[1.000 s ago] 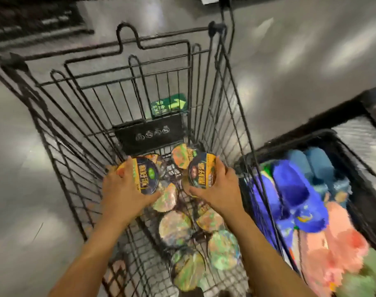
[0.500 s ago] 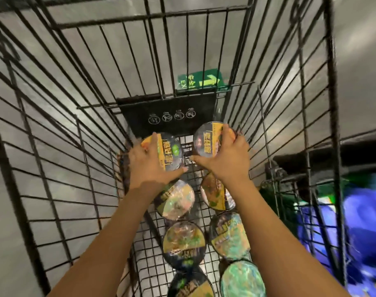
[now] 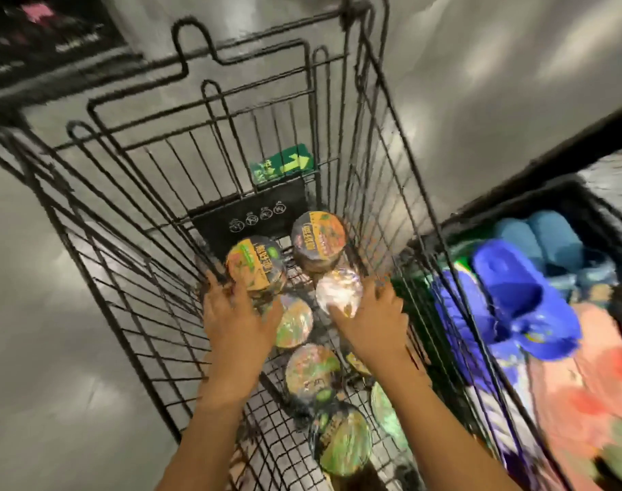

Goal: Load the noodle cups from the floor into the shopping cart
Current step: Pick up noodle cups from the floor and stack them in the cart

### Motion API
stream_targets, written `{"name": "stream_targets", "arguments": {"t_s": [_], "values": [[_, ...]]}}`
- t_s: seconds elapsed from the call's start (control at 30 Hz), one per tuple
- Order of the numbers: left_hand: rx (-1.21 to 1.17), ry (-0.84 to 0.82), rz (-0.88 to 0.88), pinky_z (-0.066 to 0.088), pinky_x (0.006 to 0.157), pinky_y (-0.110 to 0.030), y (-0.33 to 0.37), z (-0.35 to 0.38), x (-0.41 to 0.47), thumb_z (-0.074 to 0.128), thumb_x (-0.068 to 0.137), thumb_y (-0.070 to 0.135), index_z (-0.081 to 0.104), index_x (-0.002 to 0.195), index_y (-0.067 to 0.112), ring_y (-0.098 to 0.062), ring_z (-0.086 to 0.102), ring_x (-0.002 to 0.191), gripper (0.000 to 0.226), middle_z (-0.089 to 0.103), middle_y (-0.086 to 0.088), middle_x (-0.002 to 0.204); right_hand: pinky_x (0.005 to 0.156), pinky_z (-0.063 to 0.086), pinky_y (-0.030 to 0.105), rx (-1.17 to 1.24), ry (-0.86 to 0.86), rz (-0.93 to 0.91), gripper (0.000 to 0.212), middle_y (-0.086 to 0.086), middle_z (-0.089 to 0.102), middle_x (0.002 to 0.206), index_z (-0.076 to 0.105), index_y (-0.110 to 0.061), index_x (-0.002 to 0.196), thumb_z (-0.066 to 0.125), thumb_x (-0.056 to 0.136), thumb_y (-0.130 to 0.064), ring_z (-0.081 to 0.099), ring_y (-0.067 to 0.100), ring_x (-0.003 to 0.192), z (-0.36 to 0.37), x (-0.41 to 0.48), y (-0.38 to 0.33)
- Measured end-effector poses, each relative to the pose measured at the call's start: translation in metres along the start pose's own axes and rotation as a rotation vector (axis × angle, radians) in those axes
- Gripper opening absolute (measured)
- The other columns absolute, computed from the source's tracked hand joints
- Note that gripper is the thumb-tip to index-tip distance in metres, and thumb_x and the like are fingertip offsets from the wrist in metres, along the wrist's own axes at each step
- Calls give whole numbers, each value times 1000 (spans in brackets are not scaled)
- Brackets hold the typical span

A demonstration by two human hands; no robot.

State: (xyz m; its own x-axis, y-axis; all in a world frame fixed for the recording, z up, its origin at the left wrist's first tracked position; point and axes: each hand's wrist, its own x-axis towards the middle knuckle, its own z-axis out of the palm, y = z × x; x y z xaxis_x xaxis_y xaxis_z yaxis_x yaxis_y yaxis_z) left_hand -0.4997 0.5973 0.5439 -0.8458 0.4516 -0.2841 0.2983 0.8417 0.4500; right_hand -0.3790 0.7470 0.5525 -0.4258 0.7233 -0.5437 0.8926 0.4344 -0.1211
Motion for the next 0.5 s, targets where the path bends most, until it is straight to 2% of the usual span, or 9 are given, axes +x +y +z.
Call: {"name": "stream_targets", "arguments": {"t_s": [0.07, 0.13, 0.23, 0.37, 0.5], "values": [[117, -152, 31, 10, 119, -48, 2, -14, -23, 41, 86, 69, 15, 153, 19, -37, 4, 145, 87, 10, -26, 157, 105, 32, 47, -15, 20, 43, 90, 19, 25, 151, 15, -17, 152, 39, 86, -73, 29, 37, 134, 6, -43, 6], [234, -249, 154, 8, 120, -45, -1, -28, -45, 35, 87, 70, 12, 154, 17, -36, 4, 146, 88, 8, -23, 158, 106, 31, 47, -36, 12, 81, 88, 17, 23, 153, 13, -18, 152, 37, 87, -72, 27, 36, 136, 14, -88, 9], [386, -303, 371, 7, 120, -46, -9, -49, -76, 30, 89, 71, 8, 154, 14, -37, 4, 147, 89, 10, -24, 158, 107, 29, 48, -20, 28, 166, 88, 16, 20, 154, 9, -17, 152, 35, 88, -71, 25, 36, 138, 30, -156, 12], [486, -343, 590, 10, 119, -47, -13, -77, -125, 37, 91, 66, 13, 153, 17, -39, 6, 146, 83, 12, -21, 158, 106, 30, 48, 85, 72, 256, 89, 15, 24, 153, 11, -18, 153, 34, 87, -74, 27, 35, 137, 61, -237, 19], [586, -380, 789, 14, 117, -48, -15, -87, -185, 36, 93, 63, 13, 154, 21, -39, 5, 146, 78, 11, -19, 158, 106, 31, 48, 136, 108, 362, 97, 16, 28, 152, 18, -19, 152, 13, 76, -79, 31, 36, 136, 88, -303, 36]]}}
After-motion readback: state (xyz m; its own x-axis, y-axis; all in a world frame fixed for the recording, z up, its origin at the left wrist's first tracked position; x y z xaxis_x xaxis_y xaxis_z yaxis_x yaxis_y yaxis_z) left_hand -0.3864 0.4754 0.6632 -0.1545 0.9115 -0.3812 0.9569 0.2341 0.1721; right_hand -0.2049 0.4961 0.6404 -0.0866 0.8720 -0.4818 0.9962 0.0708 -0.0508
